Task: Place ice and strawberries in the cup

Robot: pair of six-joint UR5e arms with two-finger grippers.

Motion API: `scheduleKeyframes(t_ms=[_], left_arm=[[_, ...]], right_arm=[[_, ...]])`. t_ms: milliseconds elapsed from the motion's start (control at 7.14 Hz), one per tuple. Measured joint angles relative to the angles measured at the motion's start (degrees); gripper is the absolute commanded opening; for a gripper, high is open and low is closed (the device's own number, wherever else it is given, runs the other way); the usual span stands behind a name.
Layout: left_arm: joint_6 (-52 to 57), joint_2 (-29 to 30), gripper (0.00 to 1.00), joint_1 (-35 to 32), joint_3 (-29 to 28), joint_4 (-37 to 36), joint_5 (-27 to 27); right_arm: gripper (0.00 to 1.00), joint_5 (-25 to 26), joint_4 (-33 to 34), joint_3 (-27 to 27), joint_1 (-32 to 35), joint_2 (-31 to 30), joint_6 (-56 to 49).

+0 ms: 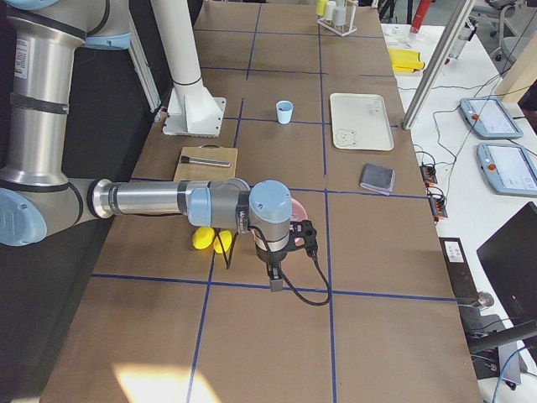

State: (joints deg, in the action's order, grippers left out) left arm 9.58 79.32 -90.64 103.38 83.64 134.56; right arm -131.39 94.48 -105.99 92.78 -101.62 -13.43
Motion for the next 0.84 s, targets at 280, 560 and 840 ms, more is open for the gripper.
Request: scheduleKeyframes(t_ms=[280, 560, 840], left_arm=[[-0.1, 0.0, 1.0, 0.0, 0.6, -0.2, -0.4], [0.1, -0.1, 1.0, 0.1, 0.5, -0.4, -0.6], [0.2, -0.3, 1.0, 0.1, 1.0, -0.5, -0.6]], right_arm=[[1.0, 0.0, 0.0, 0.0, 0.0, 0.0, 0.0], [1.0, -0.1, 0.0, 0.0, 0.0, -0.2, 0.0], [1.0, -0.2, 0.1, 0.2, -0.1, -0.3, -0.1]])
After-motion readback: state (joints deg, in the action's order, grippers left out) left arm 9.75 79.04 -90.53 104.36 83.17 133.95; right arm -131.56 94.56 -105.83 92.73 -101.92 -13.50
